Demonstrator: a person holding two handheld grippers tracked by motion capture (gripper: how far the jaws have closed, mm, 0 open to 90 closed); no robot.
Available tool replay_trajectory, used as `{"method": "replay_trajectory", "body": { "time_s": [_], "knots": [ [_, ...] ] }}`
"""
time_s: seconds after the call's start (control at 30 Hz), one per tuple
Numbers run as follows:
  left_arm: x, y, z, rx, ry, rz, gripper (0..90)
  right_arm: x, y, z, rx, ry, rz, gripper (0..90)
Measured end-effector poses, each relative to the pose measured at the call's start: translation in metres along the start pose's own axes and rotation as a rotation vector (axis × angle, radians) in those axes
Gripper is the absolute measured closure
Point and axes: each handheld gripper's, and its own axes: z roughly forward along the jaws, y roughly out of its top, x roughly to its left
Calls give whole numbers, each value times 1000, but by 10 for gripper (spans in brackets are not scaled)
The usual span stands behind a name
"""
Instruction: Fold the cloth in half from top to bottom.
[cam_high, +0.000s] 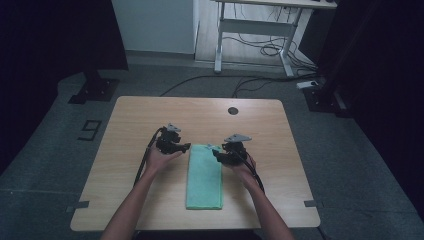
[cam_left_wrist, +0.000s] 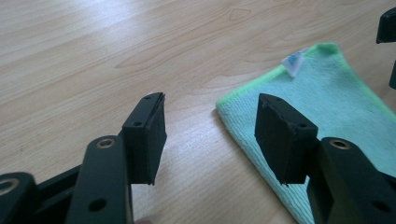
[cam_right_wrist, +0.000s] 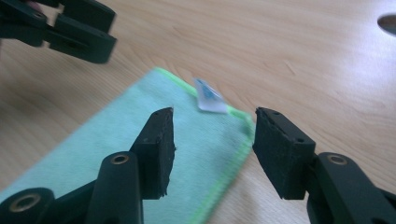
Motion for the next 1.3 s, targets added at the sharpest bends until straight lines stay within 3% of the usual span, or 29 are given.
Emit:
{"method": "replay_trajectory", "body": {
  "time_s": [0.13, 0.37, 0.67, 1.0, 1.3],
  "knots": [
    [-2, 1, 7, -2, -8, -13, 459, -9, 1, 2, 0, -13, 25, 487],
    [-7, 9, 12, 9, -19, 25, 466, -22, 2, 6, 1, -11, 42, 514],
    [-3, 7, 27, 30, -32, 0, 490, -34, -3, 24, 34, -1, 67, 541],
    [-1, 4, 34, 38, -58, 1, 492, -34, 9, 35, 35, 19, 27, 547],
    [-5, 2, 41, 66, -54, -1, 486, -28, 5, 48, 97, 12, 7, 549]
  ]
}}
